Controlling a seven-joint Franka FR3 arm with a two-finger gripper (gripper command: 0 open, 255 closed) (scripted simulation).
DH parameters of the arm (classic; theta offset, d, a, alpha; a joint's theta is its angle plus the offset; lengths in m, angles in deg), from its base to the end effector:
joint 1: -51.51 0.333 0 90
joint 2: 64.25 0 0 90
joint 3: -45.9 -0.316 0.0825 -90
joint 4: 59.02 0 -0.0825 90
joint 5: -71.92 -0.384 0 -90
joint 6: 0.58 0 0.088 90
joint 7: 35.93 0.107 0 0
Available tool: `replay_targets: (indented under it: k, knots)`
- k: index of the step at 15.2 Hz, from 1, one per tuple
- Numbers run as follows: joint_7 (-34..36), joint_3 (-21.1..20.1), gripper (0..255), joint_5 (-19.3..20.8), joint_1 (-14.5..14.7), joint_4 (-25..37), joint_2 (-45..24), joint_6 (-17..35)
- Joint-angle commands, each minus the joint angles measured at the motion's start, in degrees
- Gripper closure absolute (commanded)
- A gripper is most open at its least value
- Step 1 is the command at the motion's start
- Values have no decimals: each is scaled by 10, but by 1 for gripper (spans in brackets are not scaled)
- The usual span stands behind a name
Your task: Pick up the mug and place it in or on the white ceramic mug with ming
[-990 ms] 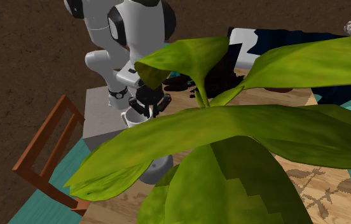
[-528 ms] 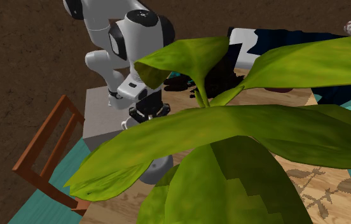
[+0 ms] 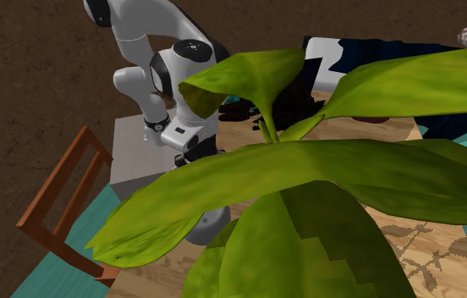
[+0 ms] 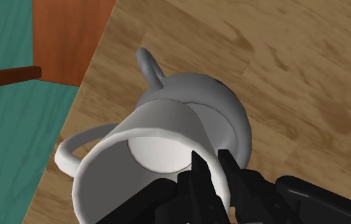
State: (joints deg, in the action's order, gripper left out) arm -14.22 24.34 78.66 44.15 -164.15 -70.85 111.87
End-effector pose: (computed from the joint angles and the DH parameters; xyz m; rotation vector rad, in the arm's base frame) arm 0.5794 0.1313 0.4707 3.0807 -0.1387 0.0632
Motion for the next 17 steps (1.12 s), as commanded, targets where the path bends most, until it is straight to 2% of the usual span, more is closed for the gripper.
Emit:
replay_targets:
  k: [1,10,11,16,17]
  knots:
    - [2,0,255,3,0,-10,-5,15]
    - [4,1,255,4,0,-17,-8,25]
    - [4,1,0,4,0,-17,-8,25]
    - [4,1,0,4,0,-17,-8,25]
    - [2,0,0,1,1,-4,-2,7]
